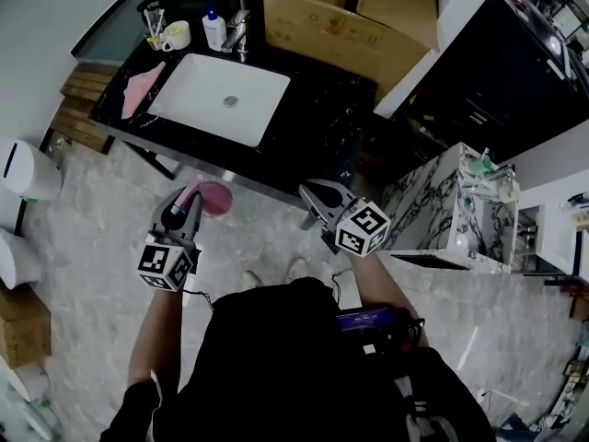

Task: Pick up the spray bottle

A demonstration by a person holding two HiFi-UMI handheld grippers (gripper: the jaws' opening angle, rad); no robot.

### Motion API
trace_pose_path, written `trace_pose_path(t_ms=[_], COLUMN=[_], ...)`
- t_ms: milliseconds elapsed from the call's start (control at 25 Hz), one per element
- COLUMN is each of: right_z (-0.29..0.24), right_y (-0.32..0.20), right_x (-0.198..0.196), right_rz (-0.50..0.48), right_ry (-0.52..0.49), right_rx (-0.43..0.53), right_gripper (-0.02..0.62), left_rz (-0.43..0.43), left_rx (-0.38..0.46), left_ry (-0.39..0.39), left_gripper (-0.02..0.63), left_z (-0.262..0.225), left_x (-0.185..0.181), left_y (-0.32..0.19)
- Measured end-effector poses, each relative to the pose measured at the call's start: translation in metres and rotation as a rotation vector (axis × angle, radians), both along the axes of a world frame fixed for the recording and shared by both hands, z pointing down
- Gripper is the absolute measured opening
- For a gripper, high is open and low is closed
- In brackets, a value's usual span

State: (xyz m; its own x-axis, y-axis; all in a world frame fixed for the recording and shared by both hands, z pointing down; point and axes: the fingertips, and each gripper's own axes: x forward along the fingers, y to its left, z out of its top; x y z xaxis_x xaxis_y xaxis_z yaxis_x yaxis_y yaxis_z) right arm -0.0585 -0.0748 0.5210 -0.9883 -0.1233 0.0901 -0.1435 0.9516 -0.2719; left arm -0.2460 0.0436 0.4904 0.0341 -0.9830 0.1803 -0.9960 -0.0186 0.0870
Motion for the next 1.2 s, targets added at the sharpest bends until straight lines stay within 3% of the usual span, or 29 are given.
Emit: trace_pose_path(t_ms=[400, 1200], right_z=[0.003, 0.004], right_y=[0.036, 0.050], right_x=[-0.034, -0.037], right_rz=[-0.042, -0.034], right_ry=[0.022, 0.030], right_rx=[0.030, 0.022], right_gripper=[0.026, 0.026], left_rz=[-0.037, -0.035], left_rx=[-0.003, -0.007], left_ry=[0.017, 0.039], left_gripper=[0.095, 0.095], left_z=[0.010, 0.018], left_x=[-0.026, -0.029], left_y=[0.045, 0.062])
